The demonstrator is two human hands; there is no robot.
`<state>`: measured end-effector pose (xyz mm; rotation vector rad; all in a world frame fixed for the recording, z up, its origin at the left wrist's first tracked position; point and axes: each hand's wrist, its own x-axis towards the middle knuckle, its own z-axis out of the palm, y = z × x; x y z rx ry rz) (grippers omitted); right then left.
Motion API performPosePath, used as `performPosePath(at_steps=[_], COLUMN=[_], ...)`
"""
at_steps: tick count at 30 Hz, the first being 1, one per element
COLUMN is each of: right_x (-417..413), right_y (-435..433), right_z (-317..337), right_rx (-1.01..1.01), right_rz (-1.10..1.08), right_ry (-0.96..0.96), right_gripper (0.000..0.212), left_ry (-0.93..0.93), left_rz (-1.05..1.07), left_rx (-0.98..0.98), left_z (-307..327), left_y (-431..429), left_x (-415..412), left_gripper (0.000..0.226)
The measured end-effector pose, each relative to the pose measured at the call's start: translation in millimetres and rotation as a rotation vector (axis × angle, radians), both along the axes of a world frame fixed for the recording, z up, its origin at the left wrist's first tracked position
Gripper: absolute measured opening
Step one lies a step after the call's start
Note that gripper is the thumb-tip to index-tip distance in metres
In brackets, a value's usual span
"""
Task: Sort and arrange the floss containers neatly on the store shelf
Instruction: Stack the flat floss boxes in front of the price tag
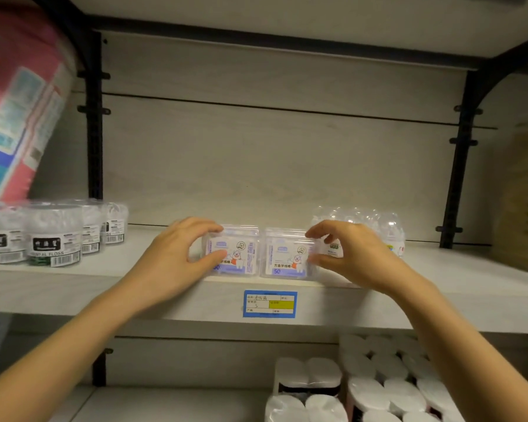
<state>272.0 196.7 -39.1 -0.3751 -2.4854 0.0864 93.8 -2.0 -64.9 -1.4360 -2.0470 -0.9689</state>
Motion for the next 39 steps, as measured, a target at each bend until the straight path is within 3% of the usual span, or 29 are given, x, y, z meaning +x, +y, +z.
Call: performPosePath(at_steps=[3, 8, 12, 17, 27, 39], right_x=[-3, -36, -60, -69, -63, -43], right_y=[-6, -8, -2, 2, -8, -16], right_z=[23, 69, 80, 79, 74, 75], right_rx=[-0.038, -0.148, -0.118, -0.122, 0.009, -0.028], right_rz=[0.057, -0.021, -0.131, -0.092, -0.141, -0.111], right_ry=[-0.072, -0.602, -0.890, -0.966, -0.875, -0.855], right_gripper=[0.060, 0.099, 0.094, 0.064, 0.068, 0.079], left_ry=[0.001, -0.292, -0.387, -0.414, -0.397, -0.445], left_rz=[0.026, -0.056, -0.099, -0.122, -0.208, -0.299], left_rx=[-0.057, -0.607, -0.803, -0.783, -0.633, -0.616], left_z=[24, 69, 72, 68, 56, 51], left_y=[5, 23, 34, 38, 36, 18], left_x=[-2, -19, -30, -42, -41, -30], left_gripper=[0.080, 0.130, 0.141, 0.136, 0.102, 0.094])
